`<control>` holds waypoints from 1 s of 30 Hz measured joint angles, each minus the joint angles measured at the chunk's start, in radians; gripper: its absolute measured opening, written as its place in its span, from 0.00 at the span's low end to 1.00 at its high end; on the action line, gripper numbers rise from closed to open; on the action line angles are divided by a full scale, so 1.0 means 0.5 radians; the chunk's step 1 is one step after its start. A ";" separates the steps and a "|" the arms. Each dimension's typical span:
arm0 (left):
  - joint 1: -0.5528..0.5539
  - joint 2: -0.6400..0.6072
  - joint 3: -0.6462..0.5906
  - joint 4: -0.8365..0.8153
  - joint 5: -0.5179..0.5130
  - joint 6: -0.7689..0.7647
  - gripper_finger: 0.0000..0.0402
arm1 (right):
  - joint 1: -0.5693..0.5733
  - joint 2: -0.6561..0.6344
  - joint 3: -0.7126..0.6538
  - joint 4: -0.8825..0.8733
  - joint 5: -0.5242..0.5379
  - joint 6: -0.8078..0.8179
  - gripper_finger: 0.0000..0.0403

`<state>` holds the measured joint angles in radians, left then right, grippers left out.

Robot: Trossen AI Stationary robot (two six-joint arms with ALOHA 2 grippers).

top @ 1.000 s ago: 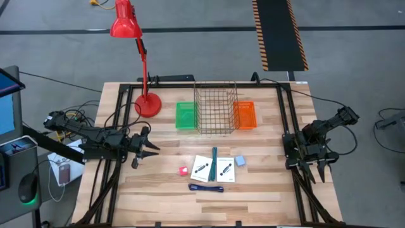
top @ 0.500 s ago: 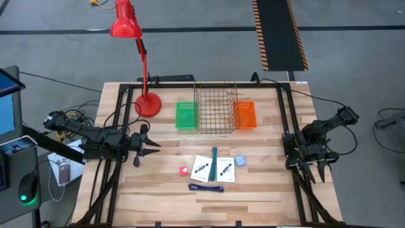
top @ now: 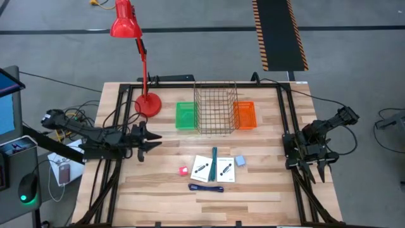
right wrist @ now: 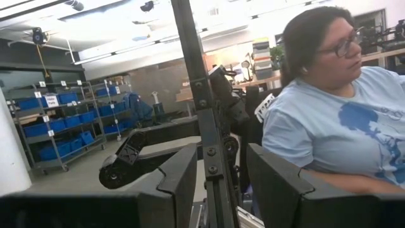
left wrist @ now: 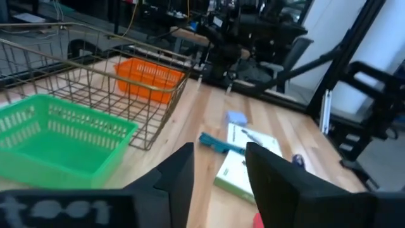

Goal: Pick and place items into bin
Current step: Put the pink charger adapter into the green bin

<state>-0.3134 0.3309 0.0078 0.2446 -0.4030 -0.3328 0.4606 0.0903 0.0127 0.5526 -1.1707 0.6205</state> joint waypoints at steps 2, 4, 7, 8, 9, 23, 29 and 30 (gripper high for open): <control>0.000 0.115 0.004 0.137 0.003 -0.034 0.36 | 0.000 0.000 0.000 0.000 0.000 0.000 0.33; 0.000 0.242 0.027 0.182 0.004 -0.074 0.38 | 0.000 0.001 -0.001 0.001 0.000 0.000 0.33; 0.000 0.467 0.103 0.224 0.010 -0.157 0.40 | 0.000 0.000 0.000 0.001 -0.001 0.000 0.33; 0.000 0.549 0.136 0.238 0.014 -0.175 0.41 | 0.000 0.000 0.000 0.000 0.000 0.000 0.33; 0.000 0.624 0.173 0.245 0.038 -0.194 0.41 | 0.000 0.001 0.000 0.000 0.000 0.000 0.33; -0.001 1.410 0.658 0.210 0.162 -0.162 0.41 | 0.000 0.001 0.000 0.001 -0.001 0.000 0.33; -0.001 1.569 0.731 0.228 0.160 -0.061 0.41 | 0.001 0.001 -0.001 0.000 0.000 0.001 0.33; -0.001 1.586 0.738 0.227 0.160 -0.064 0.41 | 0.000 0.001 0.000 0.000 -0.001 0.000 0.33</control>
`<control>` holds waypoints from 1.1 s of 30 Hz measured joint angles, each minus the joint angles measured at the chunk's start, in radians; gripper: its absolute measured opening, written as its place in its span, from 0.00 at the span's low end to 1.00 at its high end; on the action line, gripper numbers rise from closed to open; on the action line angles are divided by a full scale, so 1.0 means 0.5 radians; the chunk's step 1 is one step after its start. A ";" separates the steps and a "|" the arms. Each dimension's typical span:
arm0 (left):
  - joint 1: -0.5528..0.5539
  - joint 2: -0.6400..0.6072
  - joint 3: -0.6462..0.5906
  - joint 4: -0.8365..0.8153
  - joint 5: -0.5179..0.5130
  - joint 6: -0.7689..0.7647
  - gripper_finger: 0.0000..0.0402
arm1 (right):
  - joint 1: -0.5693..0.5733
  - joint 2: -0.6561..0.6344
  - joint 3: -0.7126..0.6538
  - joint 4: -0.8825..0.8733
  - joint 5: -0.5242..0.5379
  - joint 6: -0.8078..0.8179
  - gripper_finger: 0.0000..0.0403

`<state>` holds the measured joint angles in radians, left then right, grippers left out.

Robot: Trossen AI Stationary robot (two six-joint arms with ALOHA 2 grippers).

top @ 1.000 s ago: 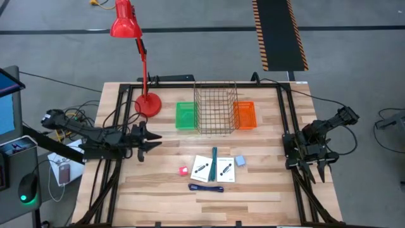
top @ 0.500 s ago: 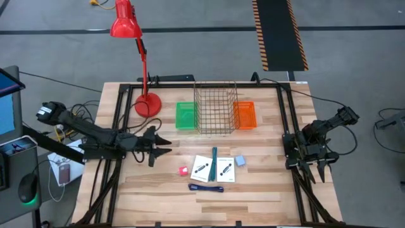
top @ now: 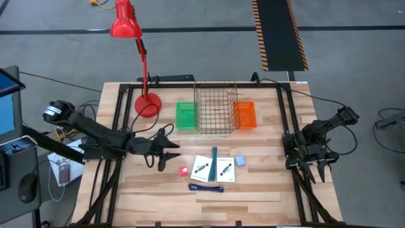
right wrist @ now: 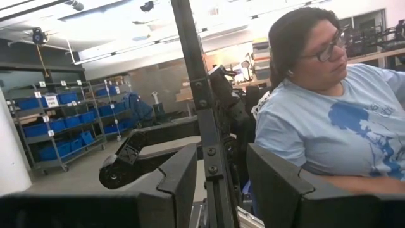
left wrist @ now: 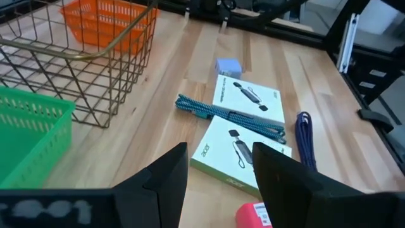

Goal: Pick and place items into bin
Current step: Put the pink charger adapter into the green bin

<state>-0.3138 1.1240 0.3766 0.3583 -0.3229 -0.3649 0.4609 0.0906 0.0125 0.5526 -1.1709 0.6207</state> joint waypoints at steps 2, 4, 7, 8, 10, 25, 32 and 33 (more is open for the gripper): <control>0.000 0.025 0.013 -0.001 -0.001 -0.033 0.41 | 0.000 0.000 0.000 0.000 0.000 0.000 0.33; 0.000 0.041 0.018 0.011 0.003 -0.099 0.41 | 0.000 0.000 0.000 0.000 0.000 0.000 0.33; 0.001 0.047 0.018 0.014 0.049 -0.223 0.41 | 0.000 0.000 0.000 0.001 0.001 0.000 0.33; 0.000 0.047 0.018 0.015 0.070 -0.242 0.41 | 0.000 0.000 0.000 0.000 0.000 0.000 0.33; 0.000 0.047 0.018 0.015 0.098 -0.301 0.41 | 0.000 0.000 0.000 0.000 0.001 0.000 0.33; 0.000 0.046 0.018 -0.194 0.256 -0.777 0.41 | 0.000 0.000 0.000 0.001 0.001 0.000 0.33; 0.000 0.046 0.018 -0.196 0.262 -0.781 0.41 | 0.000 0.000 0.000 0.000 0.001 0.000 0.33; 0.000 0.046 0.018 -0.196 0.262 -0.779 0.41 | 0.000 0.000 0.000 0.000 0.001 0.000 0.33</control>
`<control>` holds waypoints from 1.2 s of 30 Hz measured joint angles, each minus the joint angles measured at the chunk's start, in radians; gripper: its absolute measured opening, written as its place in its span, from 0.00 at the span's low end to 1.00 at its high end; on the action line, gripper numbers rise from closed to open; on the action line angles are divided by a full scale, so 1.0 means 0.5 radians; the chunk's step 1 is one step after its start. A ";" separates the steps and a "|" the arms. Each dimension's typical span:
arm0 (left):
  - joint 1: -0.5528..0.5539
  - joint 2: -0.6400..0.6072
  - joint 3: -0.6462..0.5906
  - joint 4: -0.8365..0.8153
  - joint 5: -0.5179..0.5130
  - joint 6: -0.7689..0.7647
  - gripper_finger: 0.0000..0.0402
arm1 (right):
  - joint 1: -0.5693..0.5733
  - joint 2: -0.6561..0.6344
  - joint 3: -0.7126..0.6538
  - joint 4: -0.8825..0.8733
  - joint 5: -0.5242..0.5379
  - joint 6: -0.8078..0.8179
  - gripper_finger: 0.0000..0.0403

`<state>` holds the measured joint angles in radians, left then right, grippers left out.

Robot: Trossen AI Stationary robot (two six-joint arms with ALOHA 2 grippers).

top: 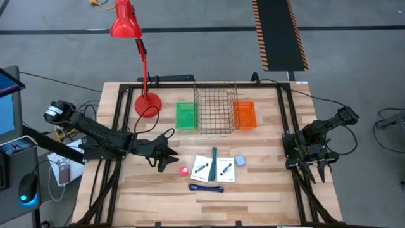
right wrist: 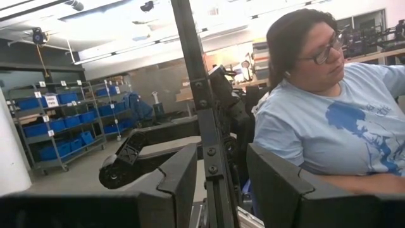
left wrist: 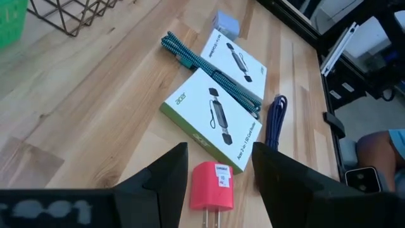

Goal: Pick and place items into bin
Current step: Put the pink charger adapter into the green bin

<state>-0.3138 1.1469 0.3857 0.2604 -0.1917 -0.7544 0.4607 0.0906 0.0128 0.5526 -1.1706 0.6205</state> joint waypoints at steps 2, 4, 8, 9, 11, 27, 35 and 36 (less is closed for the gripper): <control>0.000 0.000 0.000 0.000 0.004 0.001 0.41 | 0.000 0.000 -0.001 0.000 0.000 0.000 0.33; 0.000 0.000 0.000 0.000 0.005 0.008 0.41 | 0.000 0.000 0.000 0.001 0.000 0.000 0.33; 0.000 0.000 0.050 -0.057 0.006 0.049 0.41 | 0.001 0.000 -0.001 0.000 0.000 0.000 0.33; 0.000 0.000 0.083 -0.077 0.006 0.082 0.41 | 0.001 0.000 0.000 0.000 0.000 0.000 0.33; 0.000 0.000 0.165 -0.125 0.007 0.168 0.41 | 0.000 0.000 0.000 0.000 0.000 0.001 0.33; 0.003 0.405 0.918 -1.075 0.025 0.371 0.42 | 0.001 0.000 0.000 0.000 -0.001 0.000 0.33; 0.003 0.755 1.092 -1.186 0.165 0.330 0.53 | 0.001 0.000 0.000 -0.013 0.002 0.001 0.33; 0.003 0.791 1.108 -1.181 0.185 0.327 0.55 | 0.000 0.000 0.000 -0.014 0.000 0.001 0.33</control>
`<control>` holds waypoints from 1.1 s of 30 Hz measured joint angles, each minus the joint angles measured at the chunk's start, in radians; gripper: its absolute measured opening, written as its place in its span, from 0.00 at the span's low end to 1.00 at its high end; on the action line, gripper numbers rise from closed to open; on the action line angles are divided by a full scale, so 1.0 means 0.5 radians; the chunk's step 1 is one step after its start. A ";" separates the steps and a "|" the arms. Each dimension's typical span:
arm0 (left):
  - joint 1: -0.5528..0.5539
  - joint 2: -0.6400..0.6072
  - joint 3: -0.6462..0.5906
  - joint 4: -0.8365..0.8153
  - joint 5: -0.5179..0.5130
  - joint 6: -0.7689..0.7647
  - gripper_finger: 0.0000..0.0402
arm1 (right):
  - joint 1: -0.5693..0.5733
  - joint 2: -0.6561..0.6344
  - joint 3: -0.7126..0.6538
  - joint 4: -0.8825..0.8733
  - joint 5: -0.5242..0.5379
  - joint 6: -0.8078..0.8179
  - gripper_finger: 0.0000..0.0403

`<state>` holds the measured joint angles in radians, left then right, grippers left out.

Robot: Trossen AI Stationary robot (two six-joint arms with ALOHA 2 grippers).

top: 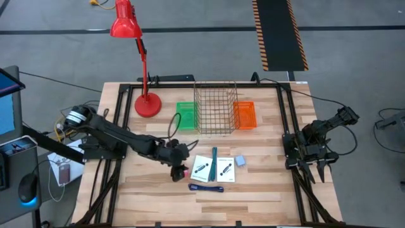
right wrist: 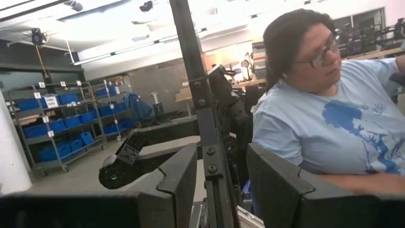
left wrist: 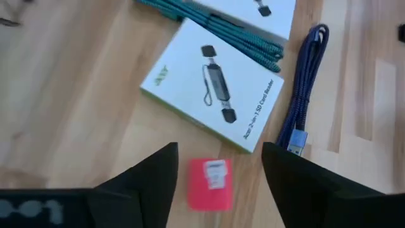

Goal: Pick and place items into bin
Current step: Put the pink charger adapter into the green bin

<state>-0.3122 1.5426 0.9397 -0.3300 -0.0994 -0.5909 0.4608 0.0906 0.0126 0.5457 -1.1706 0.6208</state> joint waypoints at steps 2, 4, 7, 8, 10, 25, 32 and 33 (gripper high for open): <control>0.000 0.064 0.026 -0.009 0.049 -0.008 0.57 | 0.000 -0.001 0.000 -0.004 0.001 -0.001 0.33; 0.000 0.130 0.061 -0.014 0.094 -0.025 0.58 | 0.000 0.000 0.000 -0.019 -0.004 0.000 0.33; -0.002 0.209 0.125 -0.117 0.138 -0.040 0.58 | 0.000 0.000 0.000 -0.043 -0.005 0.000 0.33; -0.002 0.232 0.144 -0.151 0.140 -0.046 0.58 | 0.000 0.000 0.000 -0.042 -0.005 -0.001 0.33; -0.004 0.262 0.169 -0.241 0.164 -0.052 0.58 | 0.000 -0.001 0.000 -0.043 -0.004 0.000 0.33; -0.005 0.288 0.195 -0.354 0.143 -0.065 0.58 | 0.000 0.000 0.000 -0.119 -0.005 0.000 0.33; -0.006 0.288 0.195 -0.354 0.096 -0.040 0.58 | 0.000 0.000 0.000 -0.148 -0.005 -0.001 0.33; -0.008 0.288 0.195 -0.354 0.089 -0.035 0.58 | 0.000 0.000 0.000 -0.148 -0.005 0.000 0.33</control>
<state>-0.3165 1.6867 1.0374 -0.5072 -0.0548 -0.6082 0.4606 0.0906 0.0128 0.4716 -1.1732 0.6209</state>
